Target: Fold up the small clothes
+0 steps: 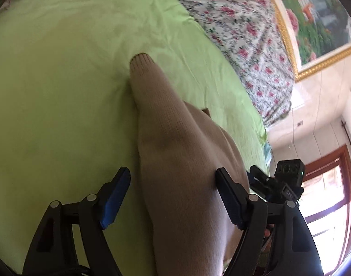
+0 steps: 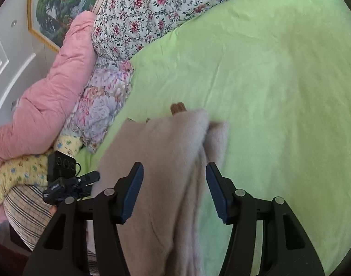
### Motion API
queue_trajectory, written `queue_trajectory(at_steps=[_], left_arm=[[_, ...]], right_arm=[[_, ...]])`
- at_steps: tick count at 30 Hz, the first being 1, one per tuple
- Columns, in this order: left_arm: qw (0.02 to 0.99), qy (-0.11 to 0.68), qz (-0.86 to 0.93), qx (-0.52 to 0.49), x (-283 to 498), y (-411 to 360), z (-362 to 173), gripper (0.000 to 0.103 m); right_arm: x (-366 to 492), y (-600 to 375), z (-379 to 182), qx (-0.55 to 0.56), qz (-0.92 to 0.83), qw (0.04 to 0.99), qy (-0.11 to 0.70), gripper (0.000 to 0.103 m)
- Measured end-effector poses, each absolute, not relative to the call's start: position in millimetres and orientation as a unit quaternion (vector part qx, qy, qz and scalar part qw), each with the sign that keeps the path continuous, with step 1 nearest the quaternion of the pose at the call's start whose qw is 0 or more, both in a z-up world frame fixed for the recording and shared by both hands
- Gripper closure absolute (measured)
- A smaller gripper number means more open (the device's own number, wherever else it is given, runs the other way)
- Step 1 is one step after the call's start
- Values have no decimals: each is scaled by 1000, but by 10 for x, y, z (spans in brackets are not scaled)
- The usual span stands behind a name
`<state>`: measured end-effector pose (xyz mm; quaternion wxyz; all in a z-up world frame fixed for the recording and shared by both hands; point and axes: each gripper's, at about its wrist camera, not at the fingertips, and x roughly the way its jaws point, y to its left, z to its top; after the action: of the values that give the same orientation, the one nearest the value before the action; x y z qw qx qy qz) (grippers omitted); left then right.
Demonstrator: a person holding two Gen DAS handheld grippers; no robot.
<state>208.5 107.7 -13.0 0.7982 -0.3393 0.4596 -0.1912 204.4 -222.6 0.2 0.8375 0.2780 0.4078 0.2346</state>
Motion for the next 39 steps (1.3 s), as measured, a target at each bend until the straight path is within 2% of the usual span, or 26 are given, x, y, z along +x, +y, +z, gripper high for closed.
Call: queue_trajectory(at_steps=[1,2,3,4,5,8,13,15,18,26,28,29,30,31,33,35,39], left_arm=[[795,464,-189,-343,2152,1081,-170,27],[795,466,-184,-341,2202,1057,-193,29],[799,465,-177,-336,2292,1018,-199,48],[804,466,-175,-325,2373,984,-196,59],[808,467,-173,-315,2434,945,-171,72],[849,439,-156,-248,2518,782,60,90],[871,451,-126,-149,2468,488,-57,90],[875,447,-118,-142,2410,494,-64,86],[872,448,-112,-160,2320,599,55,80],[895,420,-96,-113,1540,629,402,79],[896,421,-100,-103,1283,602,407,79],[895,422,-102,-98,1154,579,400,78],[895,424,-105,-95,1038,561,389,76],[894,423,-111,-94,866,569,378,74],[895,419,-120,-93,582,561,348,59],[896,416,-124,-87,340,546,315,50],[892,420,-145,-79,4,456,225,45]], right_arm=[[2090,-2195,-22,276,232,836,413,53],[2150,-2145,-64,269,225,836,422,75],[2180,-2117,-86,264,219,837,426,84],[2192,-2124,-77,263,221,840,420,85],[2185,-2143,-44,268,225,843,409,92],[2082,-2292,97,288,231,855,365,95],[2059,-2267,-167,228,186,865,407,95],[2076,-2218,-276,231,191,858,418,95],[2042,-2293,-229,249,190,856,412,94],[1450,-2379,70,251,189,868,384,88],[1294,-2353,83,255,193,869,378,83],[1158,-2359,83,254,194,870,375,77],[1059,-2349,81,253,195,871,373,72],[994,-2339,77,252,195,872,372,70],[817,-2328,47,248,190,874,374,70],[663,-2320,6,247,188,874,375,70],[482,-2282,-55,254,195,870,375,70]])
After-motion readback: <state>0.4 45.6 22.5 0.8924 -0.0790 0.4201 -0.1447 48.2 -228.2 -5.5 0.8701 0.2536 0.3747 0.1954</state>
